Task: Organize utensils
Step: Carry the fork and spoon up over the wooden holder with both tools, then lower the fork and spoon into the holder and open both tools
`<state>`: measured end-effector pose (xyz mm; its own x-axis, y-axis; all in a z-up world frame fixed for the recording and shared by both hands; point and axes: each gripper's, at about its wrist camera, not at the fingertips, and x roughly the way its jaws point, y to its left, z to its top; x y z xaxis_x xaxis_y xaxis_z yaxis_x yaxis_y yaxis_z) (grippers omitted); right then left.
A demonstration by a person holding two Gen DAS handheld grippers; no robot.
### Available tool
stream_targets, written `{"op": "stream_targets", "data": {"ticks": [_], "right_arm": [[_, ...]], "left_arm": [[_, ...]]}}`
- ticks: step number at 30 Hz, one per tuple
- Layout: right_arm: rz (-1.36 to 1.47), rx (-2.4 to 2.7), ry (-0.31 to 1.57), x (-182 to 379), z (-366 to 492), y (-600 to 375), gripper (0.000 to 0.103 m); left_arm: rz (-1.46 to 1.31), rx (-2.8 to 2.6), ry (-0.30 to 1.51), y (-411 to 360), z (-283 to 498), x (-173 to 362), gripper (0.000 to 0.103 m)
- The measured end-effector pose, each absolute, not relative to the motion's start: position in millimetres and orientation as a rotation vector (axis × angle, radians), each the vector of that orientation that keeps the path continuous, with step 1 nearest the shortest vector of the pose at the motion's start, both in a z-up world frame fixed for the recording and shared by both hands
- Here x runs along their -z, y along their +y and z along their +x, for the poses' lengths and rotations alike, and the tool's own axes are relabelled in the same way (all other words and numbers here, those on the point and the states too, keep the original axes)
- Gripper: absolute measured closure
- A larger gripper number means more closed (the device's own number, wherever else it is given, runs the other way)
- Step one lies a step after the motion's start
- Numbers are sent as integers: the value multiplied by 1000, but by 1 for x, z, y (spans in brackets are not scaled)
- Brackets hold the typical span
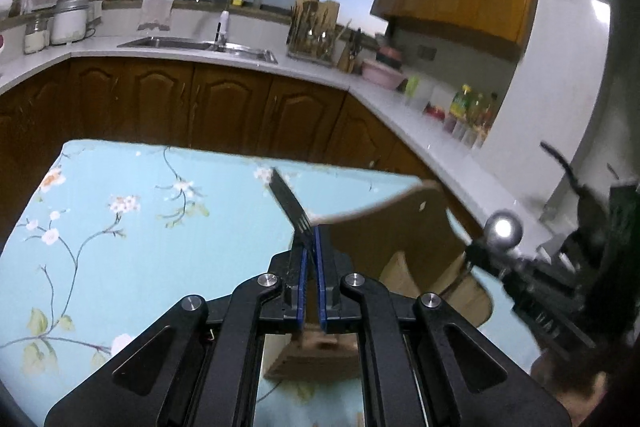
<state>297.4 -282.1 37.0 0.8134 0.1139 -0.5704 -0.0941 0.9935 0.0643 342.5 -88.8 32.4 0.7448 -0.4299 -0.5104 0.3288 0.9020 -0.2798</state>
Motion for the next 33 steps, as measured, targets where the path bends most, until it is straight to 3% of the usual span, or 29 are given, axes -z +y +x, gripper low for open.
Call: {"op": "stream_targets", "data": {"ticks": [13,17,18,20,22,24,26,29,31,33], "right_arm": [[104,-120,627,-41,300,-292,98],[126,-112,605,-48,294,-298,96],[132,-109,600,-50,293,-300,94],[150,-104,597,-52,287,-305,70],[177,-108,593,-54,280,-310,61],[195,-104,589,-56,273,-314,55],[219,-102,581,-57,261,-318,36],[243,-110,547,-61,239,-322,20],[252,-106,524,-64,222,-323,9],[259,-103,490,-66,201,-324,7]], "left_arm": [[-177,402,635,-84,345,-39,96],[-183,393,614,-79,340,-47,68],[-184,388,605,-77,337,-49,65],[-200,394,605,-71,331,-53,65],[-215,404,602,-66,325,-55,63],[-215,388,590,-59,313,-58,55],[-224,377,576,-51,299,-59,50],[-247,347,562,-38,276,-58,28],[-244,328,528,-30,256,-57,22],[-228,311,512,-24,237,-54,12]]}}
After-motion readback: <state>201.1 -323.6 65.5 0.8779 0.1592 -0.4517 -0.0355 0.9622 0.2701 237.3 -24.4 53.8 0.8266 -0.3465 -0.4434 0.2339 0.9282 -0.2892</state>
